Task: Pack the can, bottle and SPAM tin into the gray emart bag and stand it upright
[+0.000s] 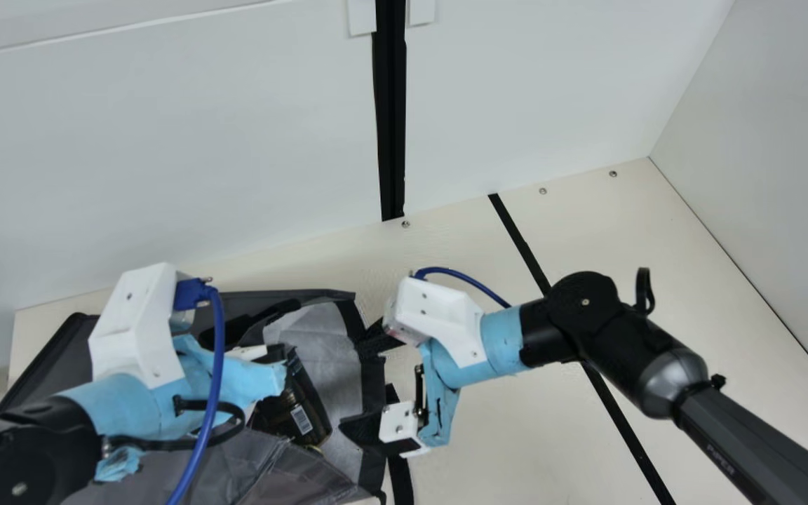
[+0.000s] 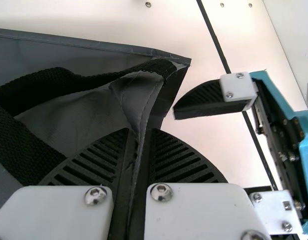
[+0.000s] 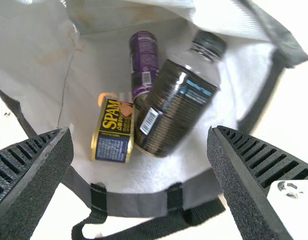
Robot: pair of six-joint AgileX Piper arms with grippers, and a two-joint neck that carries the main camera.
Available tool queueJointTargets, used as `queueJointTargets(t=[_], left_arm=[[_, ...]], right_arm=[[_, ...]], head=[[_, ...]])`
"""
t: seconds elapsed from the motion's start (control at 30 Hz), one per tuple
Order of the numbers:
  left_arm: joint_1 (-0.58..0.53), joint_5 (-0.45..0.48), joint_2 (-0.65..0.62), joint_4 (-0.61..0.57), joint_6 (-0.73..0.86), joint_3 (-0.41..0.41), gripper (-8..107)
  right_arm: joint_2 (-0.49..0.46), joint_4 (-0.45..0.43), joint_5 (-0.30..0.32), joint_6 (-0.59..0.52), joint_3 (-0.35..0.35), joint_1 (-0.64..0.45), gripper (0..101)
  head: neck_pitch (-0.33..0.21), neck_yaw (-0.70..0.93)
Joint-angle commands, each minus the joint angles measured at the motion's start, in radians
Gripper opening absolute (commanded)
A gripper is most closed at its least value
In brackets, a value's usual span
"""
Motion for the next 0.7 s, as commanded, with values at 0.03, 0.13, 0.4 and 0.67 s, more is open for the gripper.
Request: queueJointTargets(t=[0.03,0.13,0.4,0.67], left_arm=[[0.0,0.0,0.0,0.0,0.0,0.0,-8],[0.0,0.0,0.0,0.0,0.0,0.0,-8],[0.0,0.0,0.0,0.0,0.0,0.0,-8],[0.0,0.0,0.0,0.0,0.0,0.0,-8]], right_arm=[[-0.013,-0.01,0.011,-0.005,0.006,-0.039,95],[-0.025,-0.019,0.022,-0.01,0.01,-0.078,95],[-0.054,-0.047,0.042,-0.013,0.012,-0.184,95],[-0.093,-0.089,0.016,0.018,0.019,-0.275,95]], head=[[-0.023,-0.002],[-0.023,-0.002],[-0.023,-0.002],[-0.023,-0.002]])
